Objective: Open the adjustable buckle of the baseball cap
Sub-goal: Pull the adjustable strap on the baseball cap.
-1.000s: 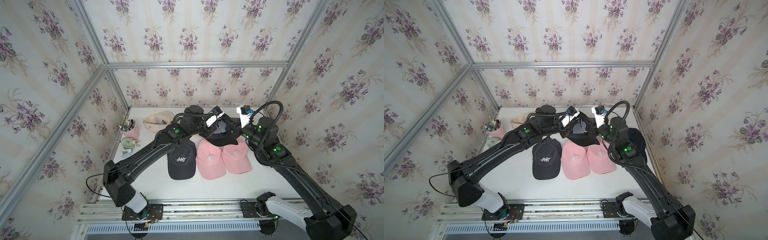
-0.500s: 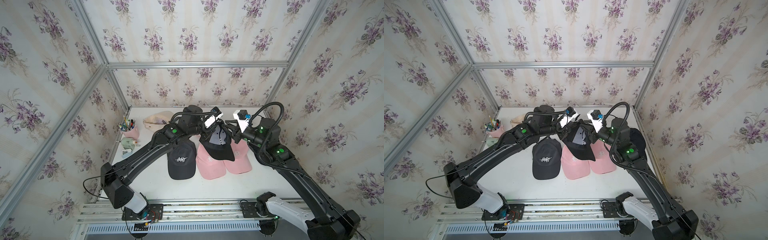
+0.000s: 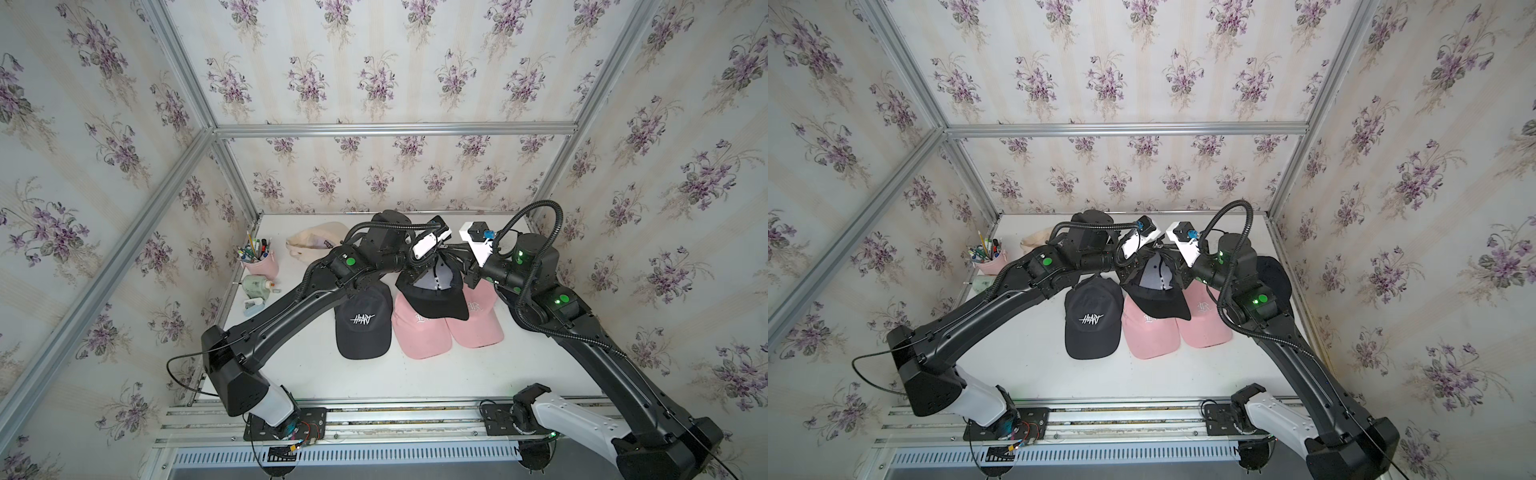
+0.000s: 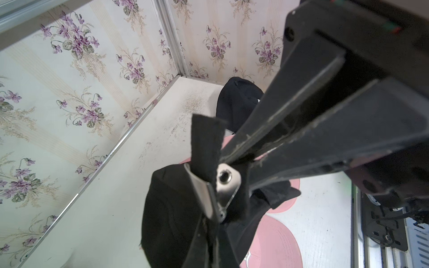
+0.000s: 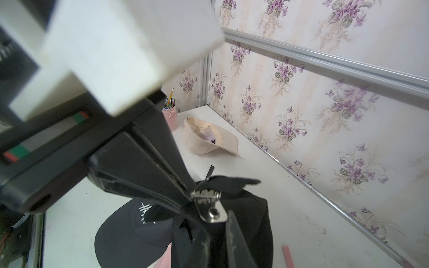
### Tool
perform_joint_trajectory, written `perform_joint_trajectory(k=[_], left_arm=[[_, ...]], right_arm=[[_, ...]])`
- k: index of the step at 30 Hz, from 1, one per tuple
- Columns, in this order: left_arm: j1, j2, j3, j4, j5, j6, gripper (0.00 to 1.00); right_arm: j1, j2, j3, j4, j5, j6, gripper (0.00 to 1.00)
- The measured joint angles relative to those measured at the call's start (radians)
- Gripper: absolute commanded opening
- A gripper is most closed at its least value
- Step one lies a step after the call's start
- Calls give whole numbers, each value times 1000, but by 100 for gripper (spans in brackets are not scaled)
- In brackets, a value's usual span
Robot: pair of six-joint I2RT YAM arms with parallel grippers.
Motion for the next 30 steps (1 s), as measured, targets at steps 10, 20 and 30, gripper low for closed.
perform_joint_trajectory(k=[10,20,30], left_arm=[[-1,11,21,-26,-20,4,0],[-6,31,42,-20,-28,4,0],[-11,21,11,29,-37,-11,0]], right_arm=[[1,-8,-27,33,21,1,0],[1,-43,-76,106,85,51,0],[4,-63,-90,111,142,79,0]])
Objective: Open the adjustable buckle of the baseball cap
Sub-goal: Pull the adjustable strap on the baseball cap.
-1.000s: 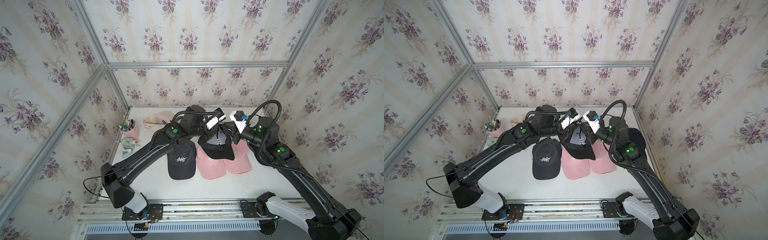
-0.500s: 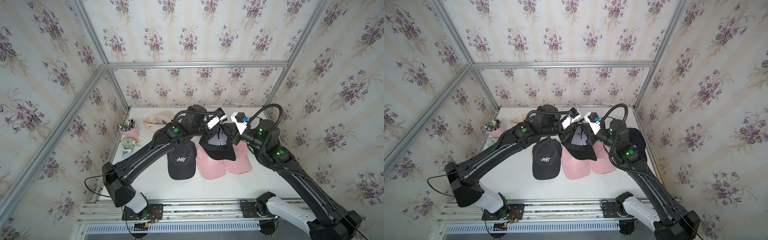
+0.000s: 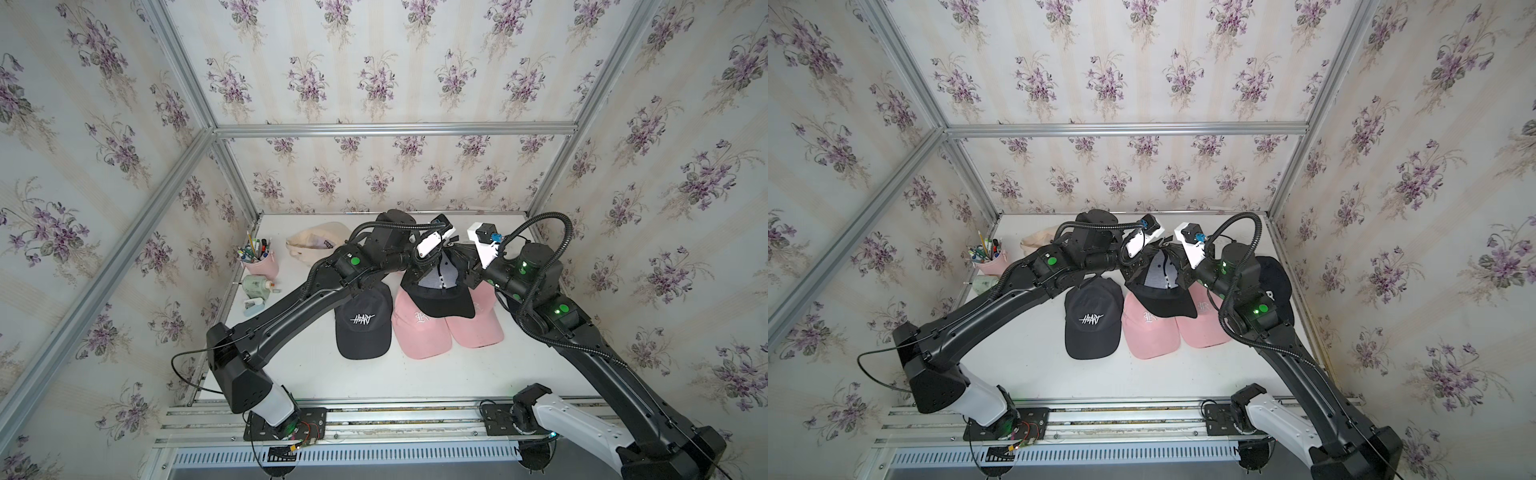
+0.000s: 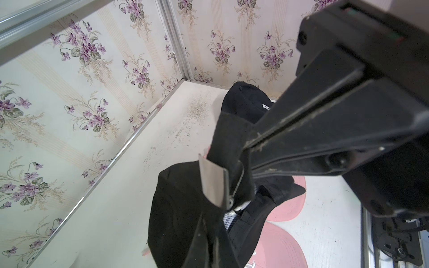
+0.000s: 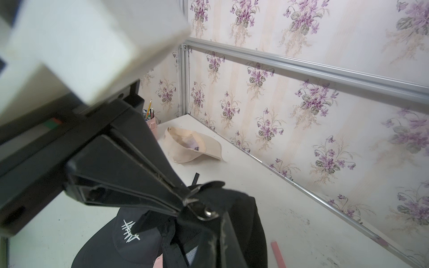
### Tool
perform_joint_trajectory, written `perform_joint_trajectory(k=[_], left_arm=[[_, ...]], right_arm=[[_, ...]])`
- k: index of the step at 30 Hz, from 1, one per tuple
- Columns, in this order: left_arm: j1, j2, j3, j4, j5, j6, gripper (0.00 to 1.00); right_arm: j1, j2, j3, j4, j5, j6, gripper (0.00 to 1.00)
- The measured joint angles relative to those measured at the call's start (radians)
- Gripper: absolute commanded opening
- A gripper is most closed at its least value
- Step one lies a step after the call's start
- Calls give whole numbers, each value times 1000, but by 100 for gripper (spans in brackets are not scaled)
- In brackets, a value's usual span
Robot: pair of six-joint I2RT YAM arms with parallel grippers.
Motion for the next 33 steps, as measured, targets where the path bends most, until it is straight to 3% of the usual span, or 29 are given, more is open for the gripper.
perform_joint_trajectory(k=[11,19,21,27,33], left_arm=[[5,-8,-21,3,-46,-27,19],[3,7,-6,-1,-67,-27,25],[3,6,-6,0,-67,-29,24],[2,-6,-6,8,-64,-29,6],[0,-6,-16,14,-55,-29,1]], right_arm=[[-5,-3,-4,39,5,18,0],[0,2,-4,45,-16,14,0],[0,3,-4,45,-17,11,0],[0,10,-3,44,-14,3,0],[0,9,0,49,30,28,0]])
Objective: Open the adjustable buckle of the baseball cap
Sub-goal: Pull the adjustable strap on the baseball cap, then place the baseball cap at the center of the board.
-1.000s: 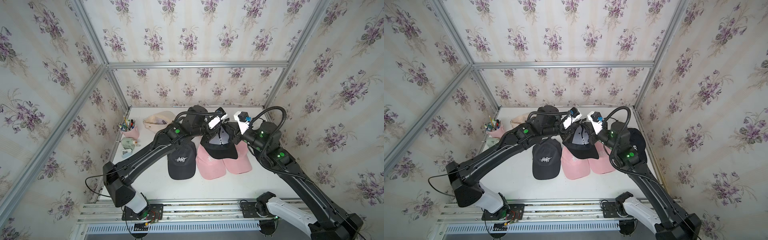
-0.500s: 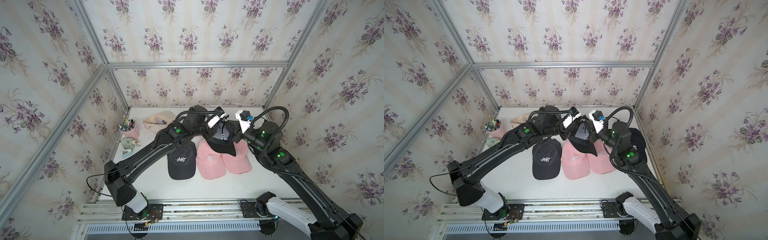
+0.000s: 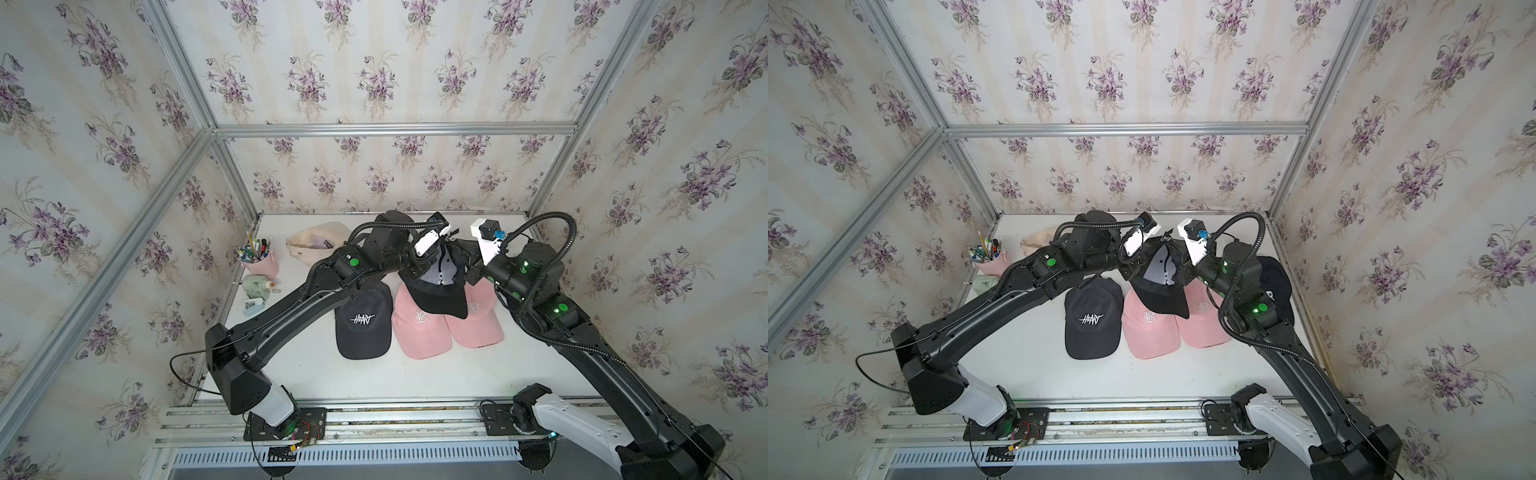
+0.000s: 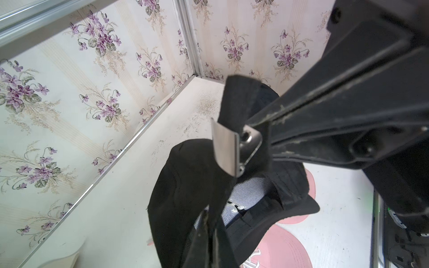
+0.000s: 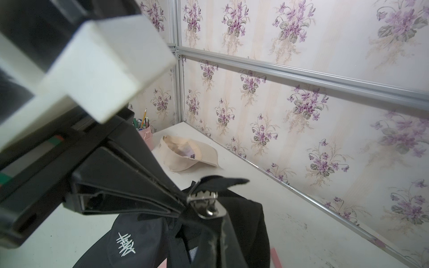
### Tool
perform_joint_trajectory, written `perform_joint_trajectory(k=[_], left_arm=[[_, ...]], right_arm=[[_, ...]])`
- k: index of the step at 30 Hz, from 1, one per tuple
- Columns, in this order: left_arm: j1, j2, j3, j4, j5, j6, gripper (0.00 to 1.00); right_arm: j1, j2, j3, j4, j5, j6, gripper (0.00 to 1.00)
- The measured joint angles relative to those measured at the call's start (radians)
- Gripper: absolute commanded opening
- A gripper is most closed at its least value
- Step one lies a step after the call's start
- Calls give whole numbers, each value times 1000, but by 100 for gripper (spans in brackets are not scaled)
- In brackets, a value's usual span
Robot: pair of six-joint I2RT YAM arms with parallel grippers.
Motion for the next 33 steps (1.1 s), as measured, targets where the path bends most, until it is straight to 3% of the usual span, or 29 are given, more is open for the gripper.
perform_joint_trajectory(k=[19,21,23,26,28,33], left_arm=[[0,3,-51,31,-78,-69,0],[0,10,-51,36,-91,-76,12],[0,19,-47,36,-99,-80,40],[0,30,-28,37,-110,-93,73],[0,28,-19,54,-115,-97,80],[-17,-14,-58,125,-174,-113,84]], right_arm=[[-1,-5,-32,102,164,131,0],[-1,-7,-32,105,167,137,0],[-1,-8,-32,109,167,144,0],[-1,-6,-31,108,167,154,0],[-1,-3,-27,110,171,167,0],[-1,21,-7,116,194,208,0]])
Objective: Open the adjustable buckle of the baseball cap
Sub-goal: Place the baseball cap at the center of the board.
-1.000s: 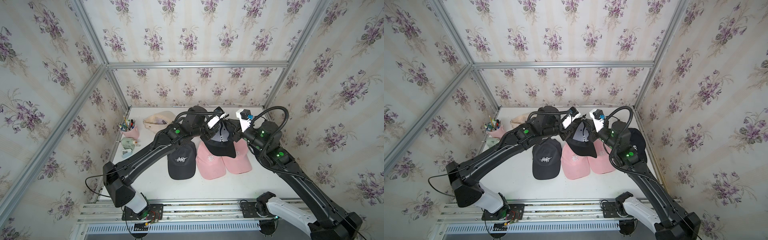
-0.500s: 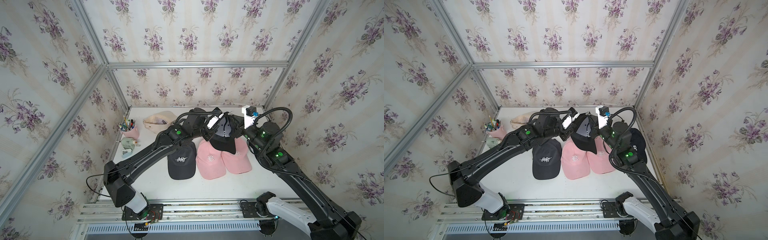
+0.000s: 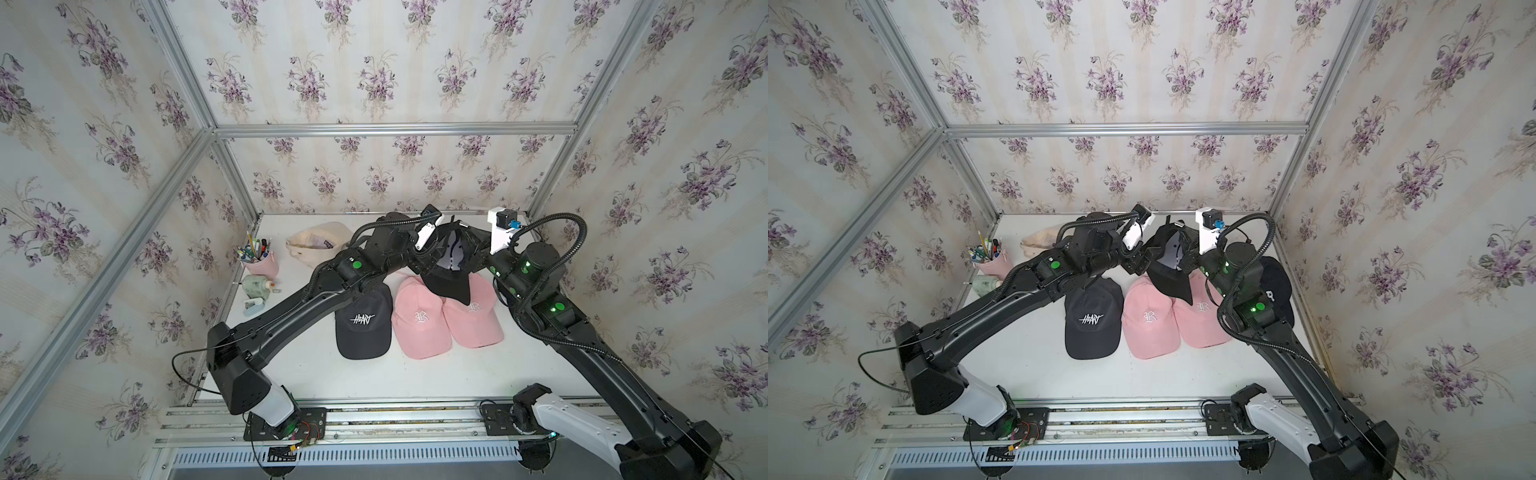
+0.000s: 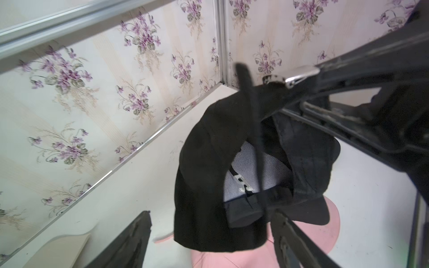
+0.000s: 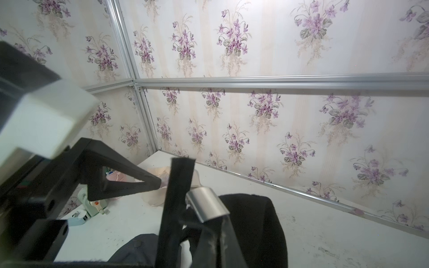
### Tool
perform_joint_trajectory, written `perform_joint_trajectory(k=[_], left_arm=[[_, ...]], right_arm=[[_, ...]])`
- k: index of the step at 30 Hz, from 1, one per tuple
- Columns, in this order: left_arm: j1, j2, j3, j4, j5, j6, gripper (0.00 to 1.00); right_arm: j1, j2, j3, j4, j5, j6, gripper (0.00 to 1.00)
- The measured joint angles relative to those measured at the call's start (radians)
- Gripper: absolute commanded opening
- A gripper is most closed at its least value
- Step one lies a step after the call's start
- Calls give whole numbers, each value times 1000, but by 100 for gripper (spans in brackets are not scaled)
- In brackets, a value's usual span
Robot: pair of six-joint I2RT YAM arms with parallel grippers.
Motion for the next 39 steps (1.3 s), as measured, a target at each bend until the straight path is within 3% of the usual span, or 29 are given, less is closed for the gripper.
perform_joint_trajectory(k=[10,14,19,33,39], left_arm=[[-80,-122,-202,137,-150,-52,86],[-127,-128,-263,211,-152,-59,86],[-171,-72,-272,294,-174,-71,87],[-214,110,-314,602,-252,-270,83],[-228,197,-271,703,-275,-277,83]], right_arm=[[0,42,50,0,76,78,0],[0,66,79,0,102,108,0],[0,102,120,3,134,166,0],[3,108,132,7,260,304,0],[7,93,113,7,299,339,0]])
